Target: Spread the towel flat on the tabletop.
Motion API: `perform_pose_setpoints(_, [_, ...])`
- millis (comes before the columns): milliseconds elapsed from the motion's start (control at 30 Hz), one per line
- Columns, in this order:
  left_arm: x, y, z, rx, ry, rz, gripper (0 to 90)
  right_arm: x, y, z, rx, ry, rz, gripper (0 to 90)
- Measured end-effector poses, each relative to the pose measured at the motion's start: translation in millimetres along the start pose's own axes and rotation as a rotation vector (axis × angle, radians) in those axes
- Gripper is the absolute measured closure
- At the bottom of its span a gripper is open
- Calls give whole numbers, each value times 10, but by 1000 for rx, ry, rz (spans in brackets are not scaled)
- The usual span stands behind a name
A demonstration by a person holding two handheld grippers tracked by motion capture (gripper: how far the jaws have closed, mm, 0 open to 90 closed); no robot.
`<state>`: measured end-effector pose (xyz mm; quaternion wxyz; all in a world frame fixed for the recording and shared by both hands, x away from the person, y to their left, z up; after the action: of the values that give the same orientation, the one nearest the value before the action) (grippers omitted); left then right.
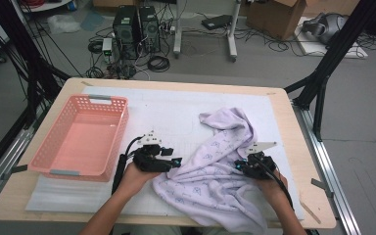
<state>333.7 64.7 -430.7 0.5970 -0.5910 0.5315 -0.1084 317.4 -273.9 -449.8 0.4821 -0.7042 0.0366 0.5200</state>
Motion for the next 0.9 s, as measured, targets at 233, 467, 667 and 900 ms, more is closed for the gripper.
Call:
perform_pose_setpoints(233, [282,-233,117,12,-59,-30,457,-286,289,152,-51,-51,27,878])
perform_pose_setpoints(467, [717,-480,213,2,-72,-8,507,-448,266,33,43,11,-156,572])
perform_pose_setpoints(667, [1102,-685,200,15,-76,53,493,-449,272,-67,96,55,-194,523])
perform_pose_setpoints(900, [1579,-805,106,24,-103,120,431,-451,310,-68,104,56,-205,484])
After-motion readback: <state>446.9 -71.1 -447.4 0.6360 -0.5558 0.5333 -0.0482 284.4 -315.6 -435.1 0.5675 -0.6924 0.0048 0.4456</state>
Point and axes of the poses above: each handheld gripper's, and its own axes: x roughly forward along the jaws, y roughly out of its underside, z roughly to its left, the point moved 2 cm from there along x, roughly forward along the jaws, and after that the axes turned 1 degree about z, right-handed, at the moved point
